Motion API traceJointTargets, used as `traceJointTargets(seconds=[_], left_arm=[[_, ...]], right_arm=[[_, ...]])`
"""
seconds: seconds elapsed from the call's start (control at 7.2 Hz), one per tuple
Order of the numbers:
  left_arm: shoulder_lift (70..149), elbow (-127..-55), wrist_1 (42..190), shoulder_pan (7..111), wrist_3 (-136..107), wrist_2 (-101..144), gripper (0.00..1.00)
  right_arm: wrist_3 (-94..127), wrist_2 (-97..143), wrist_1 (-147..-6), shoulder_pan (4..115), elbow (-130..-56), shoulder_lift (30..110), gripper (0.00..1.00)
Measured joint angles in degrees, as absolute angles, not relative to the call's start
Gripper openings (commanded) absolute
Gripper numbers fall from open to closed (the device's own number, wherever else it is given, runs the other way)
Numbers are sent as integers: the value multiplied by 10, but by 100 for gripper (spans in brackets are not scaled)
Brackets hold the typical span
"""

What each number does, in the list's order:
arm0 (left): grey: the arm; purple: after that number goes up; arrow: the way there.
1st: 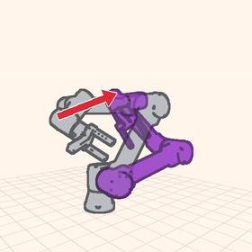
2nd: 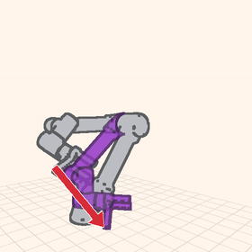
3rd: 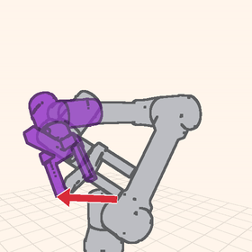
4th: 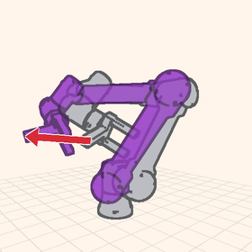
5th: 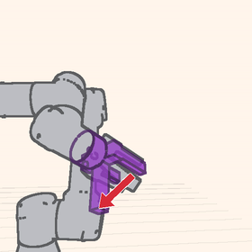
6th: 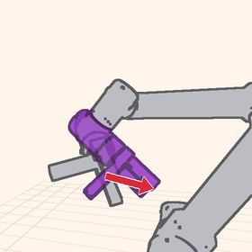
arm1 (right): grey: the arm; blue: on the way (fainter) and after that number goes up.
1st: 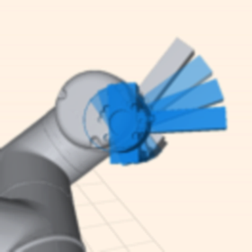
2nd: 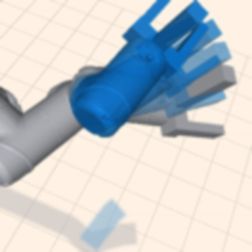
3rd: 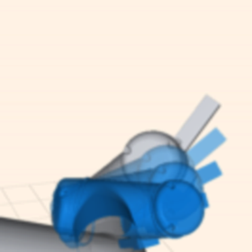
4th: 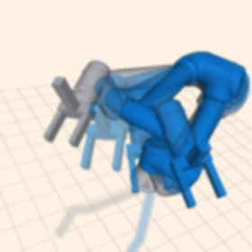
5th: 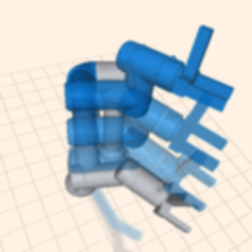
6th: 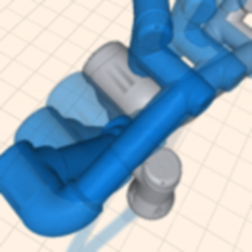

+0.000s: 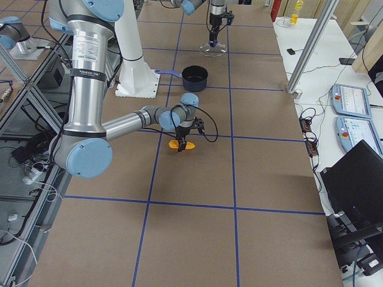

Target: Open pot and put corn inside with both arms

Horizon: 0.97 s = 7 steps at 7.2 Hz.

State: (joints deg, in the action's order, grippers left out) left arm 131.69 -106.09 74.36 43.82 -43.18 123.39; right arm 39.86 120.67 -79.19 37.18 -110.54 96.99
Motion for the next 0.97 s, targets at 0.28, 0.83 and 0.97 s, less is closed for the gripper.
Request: traceJointTargets(seconds=[0.28, 0.83, 0.97], left_arm=[[1312, -1060, 745, 439, -430, 1234, 57], [1304, -1060, 746, 439, -414, 1231, 57], [1295, -1062, 747, 440, -406, 1230, 57]], right_arm=[[385, 1207, -792, 370, -1111, 978, 39], [374, 1224, -795, 385, -1113, 971, 38], [368, 1245, -799, 406, -1116, 963, 38]])
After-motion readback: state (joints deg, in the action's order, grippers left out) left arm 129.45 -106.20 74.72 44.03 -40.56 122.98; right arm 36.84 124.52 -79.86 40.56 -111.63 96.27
